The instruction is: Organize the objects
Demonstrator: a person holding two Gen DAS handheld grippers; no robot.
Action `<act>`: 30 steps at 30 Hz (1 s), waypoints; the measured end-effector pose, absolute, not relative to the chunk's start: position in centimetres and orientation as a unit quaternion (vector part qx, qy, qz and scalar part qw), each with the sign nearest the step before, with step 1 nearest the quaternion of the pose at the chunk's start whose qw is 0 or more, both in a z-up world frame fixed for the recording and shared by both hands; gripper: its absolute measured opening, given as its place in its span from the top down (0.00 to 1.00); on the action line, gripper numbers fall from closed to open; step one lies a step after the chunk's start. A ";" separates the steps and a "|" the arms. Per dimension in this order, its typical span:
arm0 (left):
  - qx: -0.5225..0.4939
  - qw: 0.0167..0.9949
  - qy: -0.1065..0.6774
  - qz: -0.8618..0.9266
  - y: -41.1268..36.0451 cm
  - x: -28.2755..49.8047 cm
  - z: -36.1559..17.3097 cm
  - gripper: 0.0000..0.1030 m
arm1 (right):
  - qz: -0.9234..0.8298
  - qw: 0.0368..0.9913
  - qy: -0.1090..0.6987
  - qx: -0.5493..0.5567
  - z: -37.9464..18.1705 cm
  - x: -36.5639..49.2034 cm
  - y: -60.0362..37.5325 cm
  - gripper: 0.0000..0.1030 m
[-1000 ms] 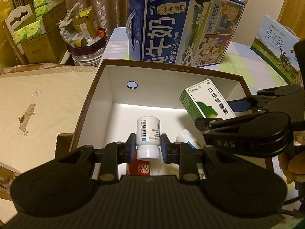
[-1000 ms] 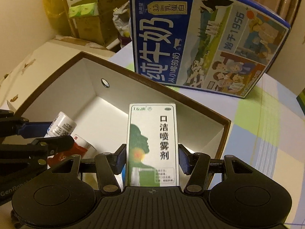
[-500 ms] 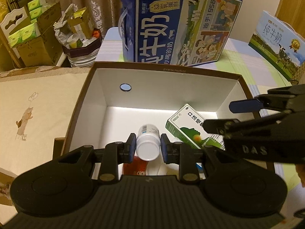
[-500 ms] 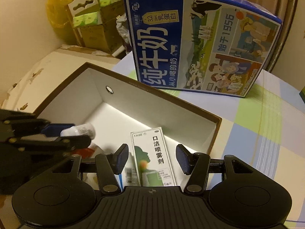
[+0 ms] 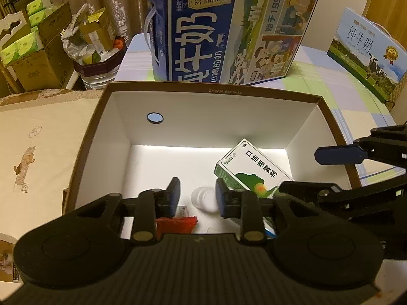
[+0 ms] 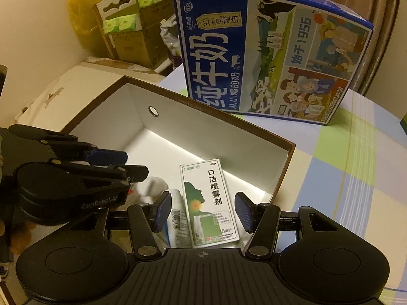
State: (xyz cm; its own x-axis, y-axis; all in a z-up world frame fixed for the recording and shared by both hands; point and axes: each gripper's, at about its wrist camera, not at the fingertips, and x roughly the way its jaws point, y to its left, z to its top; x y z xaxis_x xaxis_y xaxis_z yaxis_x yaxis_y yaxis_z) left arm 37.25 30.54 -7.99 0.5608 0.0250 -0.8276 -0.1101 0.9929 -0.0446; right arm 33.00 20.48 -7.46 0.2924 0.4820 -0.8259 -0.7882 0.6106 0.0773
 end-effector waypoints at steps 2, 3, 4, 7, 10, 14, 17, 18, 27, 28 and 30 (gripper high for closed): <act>-0.053 0.883 0.464 0.038 30.9 36.7 -7.7 0.64 | 0.409 0.785 0.434 -0.168 -7.2 32.7 20.2 0.49; -0.056 0.883 0.464 0.039 31.0 36.4 -7.5 0.59 | 0.411 0.785 0.434 -0.163 -7.0 32.5 20.0 0.49; -0.059 0.883 0.465 0.040 31.2 36.0 -7.3 0.56 | 0.413 0.785 0.435 -0.158 -6.8 32.2 19.8 0.49; -0.069 0.884 0.461 0.043 31.6 34.6 -6.6 0.45 | 0.420 0.782 0.436 -0.151 -6.3 31.2 19.3 0.48; -0.078 0.887 0.452 0.050 31.9 32.9 -5.5 0.35 | 0.424 0.782 0.433 -0.148 -5.8 29.9 18.5 0.47; -0.095 0.889 0.443 0.062 32.2 30.4 -4.3 0.22 | 0.427 0.784 0.433 -0.124 -5.2 28.1 16.9 0.44; -0.103 0.891 0.437 0.069 31.9 28.1 -3.7 0.18 | 0.422 0.790 0.433 -0.104 -4.6 26.8 15.4 0.42; -0.103 0.890 0.437 0.073 31.8 27.5 -3.5 0.18 | 0.420 0.791 0.435 -0.097 -4.4 26.4 14.8 0.42; -0.095 0.898 0.421 0.081 28.3 21.9 -1.3 0.11 | 0.409 0.800 0.436 -0.060 -2.5 23.4 9.9 0.41; -0.091 0.899 0.421 0.082 27.7 21.4 -1.2 0.11 | 0.408 0.801 0.434 -0.058 -2.3 23.1 9.3 0.41; -0.081 0.900 0.421 0.084 26.4 20.5 -1.0 0.10 | 0.404 0.805 0.432 -0.053 -1.8 22.4 8.0 0.41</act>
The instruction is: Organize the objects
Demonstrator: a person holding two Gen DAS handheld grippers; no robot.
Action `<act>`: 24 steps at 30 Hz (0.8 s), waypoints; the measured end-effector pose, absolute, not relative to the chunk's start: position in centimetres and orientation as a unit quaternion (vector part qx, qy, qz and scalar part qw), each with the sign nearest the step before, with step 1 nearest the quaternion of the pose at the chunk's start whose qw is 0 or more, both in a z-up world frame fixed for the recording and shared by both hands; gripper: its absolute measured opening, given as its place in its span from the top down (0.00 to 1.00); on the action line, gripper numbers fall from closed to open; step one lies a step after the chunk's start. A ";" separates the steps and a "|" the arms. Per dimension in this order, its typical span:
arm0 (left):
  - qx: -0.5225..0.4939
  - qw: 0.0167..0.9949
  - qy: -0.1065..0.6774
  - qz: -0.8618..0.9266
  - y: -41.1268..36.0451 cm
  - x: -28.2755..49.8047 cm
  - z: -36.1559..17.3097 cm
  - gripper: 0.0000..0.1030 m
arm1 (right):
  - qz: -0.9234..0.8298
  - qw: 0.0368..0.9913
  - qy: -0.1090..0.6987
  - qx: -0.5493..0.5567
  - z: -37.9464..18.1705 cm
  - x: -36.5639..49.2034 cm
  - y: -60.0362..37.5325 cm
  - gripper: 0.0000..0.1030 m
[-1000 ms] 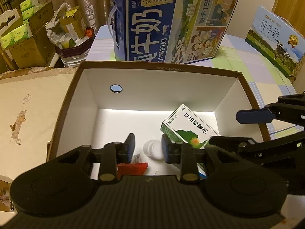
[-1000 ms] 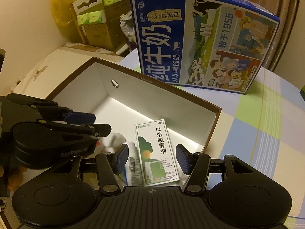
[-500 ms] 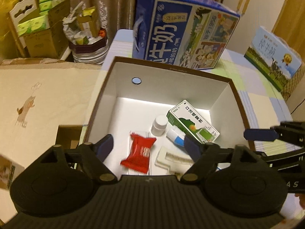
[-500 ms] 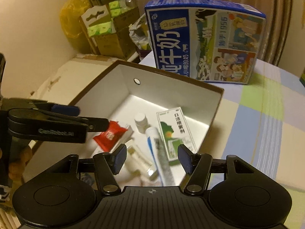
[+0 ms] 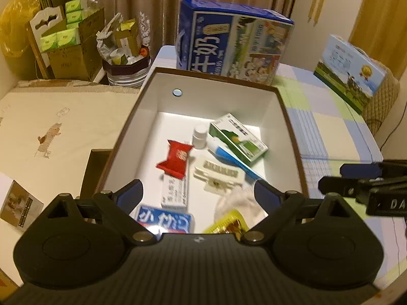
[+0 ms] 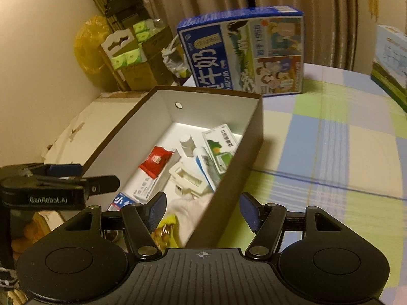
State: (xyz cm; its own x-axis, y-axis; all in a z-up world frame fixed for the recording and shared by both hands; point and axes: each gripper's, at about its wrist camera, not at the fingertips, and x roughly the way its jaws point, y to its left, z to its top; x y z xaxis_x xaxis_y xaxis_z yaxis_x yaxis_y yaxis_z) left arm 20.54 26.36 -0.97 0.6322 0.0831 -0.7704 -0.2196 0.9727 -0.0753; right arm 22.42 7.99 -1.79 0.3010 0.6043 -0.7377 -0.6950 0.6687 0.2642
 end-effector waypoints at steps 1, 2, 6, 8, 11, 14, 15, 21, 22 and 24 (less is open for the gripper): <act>-0.078 0.900 0.421 0.085 25.7 20.1 -0.9 0.10 | 0.402 0.806 0.431 -0.052 -1.6 22.1 7.4 0.41; -0.076 0.900 0.421 0.086 24.9 19.7 -0.8 0.09 | 0.400 0.807 0.430 -0.053 -1.4 21.8 6.7 0.41; -0.080 0.899 0.422 0.087 21.9 17.7 -0.5 0.06 | 0.400 0.806 0.434 -0.053 -0.9 20.4 3.7 0.40; -0.080 0.897 0.424 0.090 20.6 16.8 -0.6 0.06 | 0.402 0.804 0.434 -0.053 -0.8 19.8 2.2 0.40; -0.087 0.896 0.427 0.088 18.6 15.3 -0.7 0.06 | 0.404 0.800 0.439 -0.057 -0.7 18.9 -0.1 0.40; -0.088 0.894 0.430 0.088 16.6 14.0 -0.7 0.06 | 0.408 0.798 0.439 -0.059 -0.5 18.0 -2.4 0.40; -0.087 0.893 0.431 0.089 15.8 13.6 -0.8 0.06 | 0.407 0.798 0.440 -0.061 -0.5 17.7 -3.2 0.40; -0.086 0.893 0.433 0.082 11.5 11.4 -0.5 0.06 | 0.397 0.801 0.443 -0.071 -0.6 15.7 -7.6 0.40; -0.083 0.894 0.433 0.081 10.8 11.1 -0.5 0.06 | 0.393 0.802 0.444 -0.072 -0.6 15.4 -8.3 0.40; -0.079 0.894 0.433 0.079 9.4 10.3 -0.5 0.06 | 0.385 0.804 0.446 -0.074 -0.7 14.9 -9.7 0.40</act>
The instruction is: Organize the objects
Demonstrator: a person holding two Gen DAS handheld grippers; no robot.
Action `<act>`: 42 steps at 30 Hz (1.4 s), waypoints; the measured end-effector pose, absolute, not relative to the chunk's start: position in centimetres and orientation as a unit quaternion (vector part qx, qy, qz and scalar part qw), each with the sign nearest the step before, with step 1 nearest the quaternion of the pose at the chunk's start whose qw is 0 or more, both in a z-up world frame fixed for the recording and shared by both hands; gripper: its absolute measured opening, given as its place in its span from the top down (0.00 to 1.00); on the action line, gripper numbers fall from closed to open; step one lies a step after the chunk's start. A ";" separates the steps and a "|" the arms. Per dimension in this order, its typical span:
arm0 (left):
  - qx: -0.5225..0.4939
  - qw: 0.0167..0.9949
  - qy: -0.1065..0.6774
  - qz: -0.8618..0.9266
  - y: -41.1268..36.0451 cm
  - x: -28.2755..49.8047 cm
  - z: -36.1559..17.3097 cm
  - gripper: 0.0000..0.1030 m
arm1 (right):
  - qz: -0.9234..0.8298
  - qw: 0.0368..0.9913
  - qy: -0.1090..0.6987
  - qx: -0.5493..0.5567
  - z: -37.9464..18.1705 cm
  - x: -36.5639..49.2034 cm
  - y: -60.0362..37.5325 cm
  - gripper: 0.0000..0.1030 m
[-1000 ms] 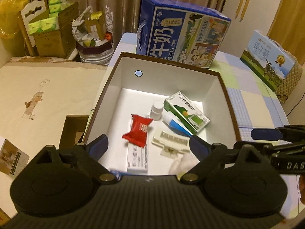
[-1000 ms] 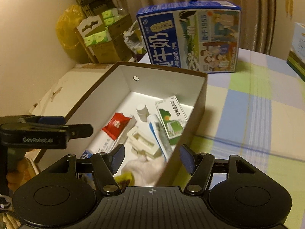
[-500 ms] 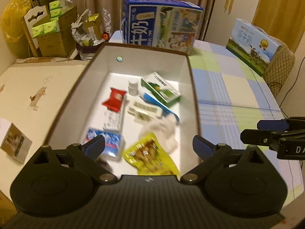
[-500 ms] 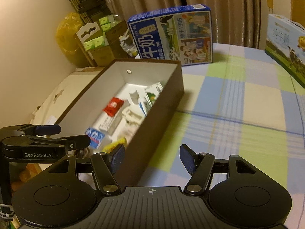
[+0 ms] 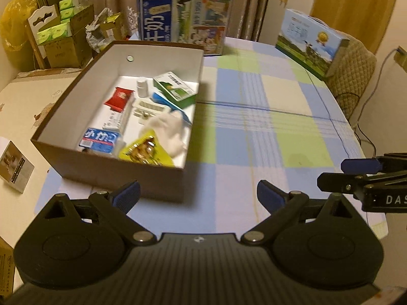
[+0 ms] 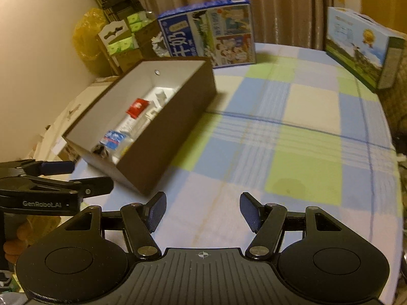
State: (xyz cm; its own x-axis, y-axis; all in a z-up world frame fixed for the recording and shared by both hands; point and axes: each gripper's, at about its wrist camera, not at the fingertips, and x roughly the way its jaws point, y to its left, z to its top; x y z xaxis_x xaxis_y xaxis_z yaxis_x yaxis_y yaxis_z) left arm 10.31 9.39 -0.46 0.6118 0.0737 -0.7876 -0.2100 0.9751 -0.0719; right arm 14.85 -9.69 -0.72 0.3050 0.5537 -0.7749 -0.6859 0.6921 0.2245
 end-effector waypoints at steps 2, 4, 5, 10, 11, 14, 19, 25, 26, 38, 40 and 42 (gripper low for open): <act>-0.079 0.894 0.435 0.074 8.3 9.7 -0.5 0.07 | 0.378 0.807 0.449 -0.072 -0.8 14.2 -11.2 0.40; -0.077 0.894 0.436 0.070 7.1 9.0 -0.6 0.07 | 0.373 0.808 0.451 -0.069 -0.8 13.7 -12.5 0.40; -0.075 0.894 0.436 0.068 6.6 8.7 -0.6 0.07 | 0.371 0.808 0.452 -0.068 -0.8 13.3 -13.2 0.40; -0.072 0.892 0.443 0.061 4.2 7.4 -1.0 0.07 | 0.360 0.811 0.457 -0.065 -0.7 11.8 -16.3 0.40; -0.072 0.891 0.444 0.059 3.7 7.2 -1.0 0.07 | 0.357 0.812 0.458 -0.064 -0.7 11.6 -16.8 0.40; -0.070 0.890 0.447 0.052 2.6 6.5 -1.2 0.07 | 0.349 0.814 0.461 -0.061 -0.7 10.9 -18.3 0.40; -0.070 0.890 0.448 0.044 1.0 5.5 -1.4 0.07 | 0.338 0.817 0.464 -0.061 -0.8 10.1 -20.0 0.40; -0.067 0.891 0.448 0.038 -0.4 4.6 -1.5 0.07 | 0.329 0.819 0.466 -0.059 -1.1 9.3 -21.5 0.40; -0.067 0.891 0.448 0.038 -0.6 4.4 -1.6 0.07 | 0.329 0.819 0.467 -0.059 -1.1 9.2 -21.7 0.40; -0.060 0.892 0.447 0.035 -2.0 4.2 -1.5 0.07 | 0.322 0.823 0.465 -0.050 -0.9 8.9 -23.4 0.40; -0.059 0.892 0.446 0.035 -2.2 4.3 -1.4 0.07 | 0.323 0.823 0.465 -0.050 -0.9 8.9 -23.5 0.40; -0.058 0.893 0.445 0.034 -2.4 4.3 -1.4 0.07 | 0.322 0.823 0.465 -0.050 -0.9 8.9 -23.6 0.40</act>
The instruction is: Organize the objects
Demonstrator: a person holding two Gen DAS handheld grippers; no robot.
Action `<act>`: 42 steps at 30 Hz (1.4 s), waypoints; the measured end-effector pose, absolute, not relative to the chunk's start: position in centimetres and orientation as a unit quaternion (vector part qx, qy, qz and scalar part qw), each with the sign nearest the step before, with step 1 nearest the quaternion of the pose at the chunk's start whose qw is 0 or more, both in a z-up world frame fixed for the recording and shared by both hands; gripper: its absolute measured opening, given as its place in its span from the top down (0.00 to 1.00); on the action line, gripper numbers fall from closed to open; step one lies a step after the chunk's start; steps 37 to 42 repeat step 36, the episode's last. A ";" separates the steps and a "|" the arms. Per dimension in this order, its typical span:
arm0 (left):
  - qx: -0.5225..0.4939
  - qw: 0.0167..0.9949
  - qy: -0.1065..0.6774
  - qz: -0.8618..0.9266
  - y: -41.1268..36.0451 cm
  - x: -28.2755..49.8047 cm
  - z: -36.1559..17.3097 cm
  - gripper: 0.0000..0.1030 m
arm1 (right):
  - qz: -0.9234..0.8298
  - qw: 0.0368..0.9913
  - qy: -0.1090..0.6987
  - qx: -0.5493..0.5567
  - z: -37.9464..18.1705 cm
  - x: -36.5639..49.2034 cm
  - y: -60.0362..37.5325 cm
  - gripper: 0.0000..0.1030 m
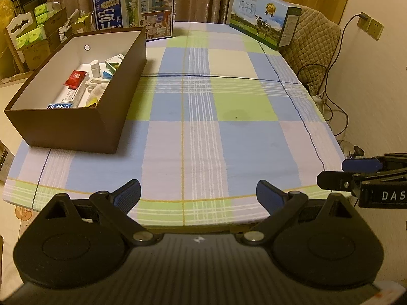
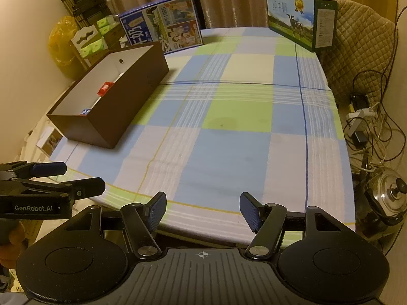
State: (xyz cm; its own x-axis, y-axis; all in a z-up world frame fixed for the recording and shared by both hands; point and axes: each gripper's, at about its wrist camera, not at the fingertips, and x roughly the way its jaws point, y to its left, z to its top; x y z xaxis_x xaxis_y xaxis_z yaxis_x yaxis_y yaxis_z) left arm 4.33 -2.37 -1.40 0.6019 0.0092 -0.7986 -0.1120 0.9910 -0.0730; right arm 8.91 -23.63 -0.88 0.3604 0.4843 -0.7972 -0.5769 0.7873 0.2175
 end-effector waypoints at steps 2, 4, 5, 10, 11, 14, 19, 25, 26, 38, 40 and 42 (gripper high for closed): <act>-0.057 0.893 0.444 0.033 -2.5 4.4 -1.4 0.07 | 0.321 0.824 0.465 -0.049 -0.8 8.9 -23.8 0.40; -0.057 0.894 0.444 0.033 -2.6 4.5 -1.4 0.07 | 0.320 0.824 0.465 -0.049 -0.9 8.9 -24.0 0.40; -0.057 0.894 0.444 0.033 -2.6 4.5 -1.4 0.07 | 0.320 0.824 0.465 -0.049 -0.9 9.0 -24.0 0.40; -0.057 0.894 0.443 0.033 -2.7 4.6 -1.4 0.07 | 0.319 0.824 0.466 -0.048 -0.9 9.0 -24.2 0.40; -0.057 0.894 0.443 0.033 -2.7 4.6 -1.4 0.07 | 0.319 0.824 0.466 -0.048 -0.9 9.0 -24.2 0.40; -0.057 0.894 0.443 0.033 -2.7 4.7 -1.4 0.07 | 0.319 0.824 0.466 -0.048 -0.9 9.0 -24.2 0.40; -0.057 0.894 0.443 0.033 -2.7 4.7 -1.4 0.07 | 0.318 0.824 0.467 -0.047 -0.9 9.1 -24.0 0.40; -0.058 0.894 0.443 0.034 -2.5 4.8 -1.4 0.07 | 0.320 0.823 0.467 -0.047 -1.0 8.9 -23.7 0.40; -0.058 0.894 0.442 0.035 -2.4 4.7 -1.4 0.07 | 0.319 0.823 0.468 -0.047 -1.0 8.9 -23.7 0.40; -0.061 0.896 0.439 0.039 -1.8 3.9 -1.5 0.07 | 0.320 0.823 0.467 -0.050 -1.1 8.6 -23.2 0.40; -0.061 0.896 0.439 0.039 -1.8 3.9 -1.5 0.07 | 0.320 0.823 0.467 -0.050 -1.1 8.6 -23.2 0.40; -0.061 0.896 0.439 0.039 -1.8 3.9 -1.5 0.07 | 0.320 0.823 0.467 -0.050 -1.1 8.6 -23.2 0.40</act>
